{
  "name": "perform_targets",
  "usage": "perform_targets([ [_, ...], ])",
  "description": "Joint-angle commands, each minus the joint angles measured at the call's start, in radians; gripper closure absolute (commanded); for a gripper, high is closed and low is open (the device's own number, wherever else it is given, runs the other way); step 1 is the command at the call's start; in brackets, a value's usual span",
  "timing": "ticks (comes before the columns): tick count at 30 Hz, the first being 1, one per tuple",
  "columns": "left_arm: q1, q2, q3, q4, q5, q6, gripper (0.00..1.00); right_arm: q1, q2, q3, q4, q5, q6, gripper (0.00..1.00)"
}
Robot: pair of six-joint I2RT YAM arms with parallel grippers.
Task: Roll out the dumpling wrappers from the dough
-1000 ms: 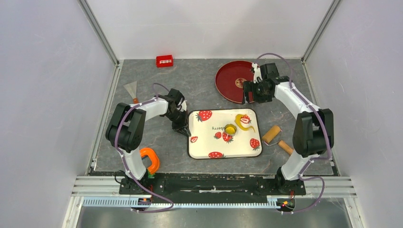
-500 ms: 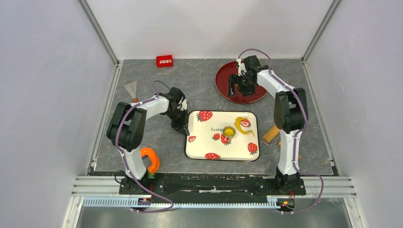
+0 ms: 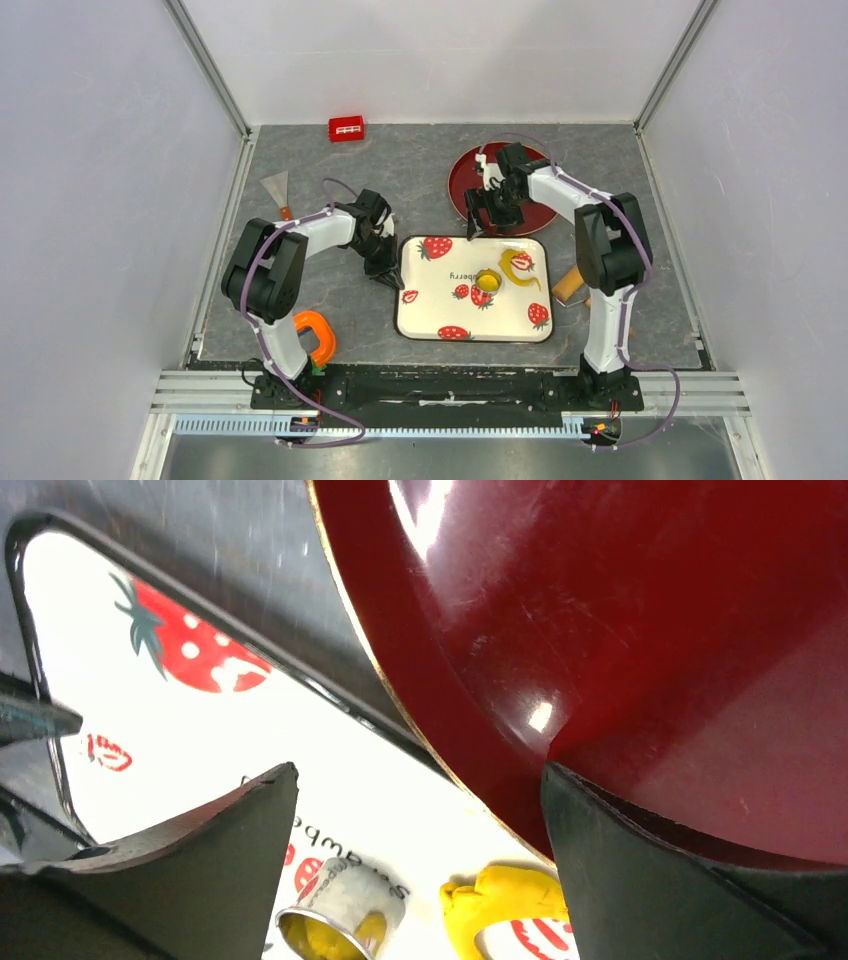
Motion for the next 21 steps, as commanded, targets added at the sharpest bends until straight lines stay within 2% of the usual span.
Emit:
perform_targets([
  [1,-0.021,0.022,-0.027,0.032,-0.083,-0.016,0.98,0.004,-0.125,-0.108,0.009,-0.053,0.016,0.08],
  [10,-0.025,0.031,-0.026,0.031,-0.075,-0.006,0.98,0.004,-0.219,0.014,-0.040,0.000,0.031,0.07],
  [13,-0.029,0.028,-0.027,0.032,-0.078,-0.017,0.98,0.003,-0.251,0.006,-0.082,0.020,0.011,0.09],
  [17,-0.034,0.023,-0.036,0.041,-0.078,-0.033,0.98,0.003,-0.310,-0.077,-0.135,0.035,-0.024,0.15],
  [21,-0.037,0.025,-0.047,0.048,-0.076,-0.035,0.98,0.003,-0.368,-0.203,-0.160,0.028,-0.068,0.28],
])
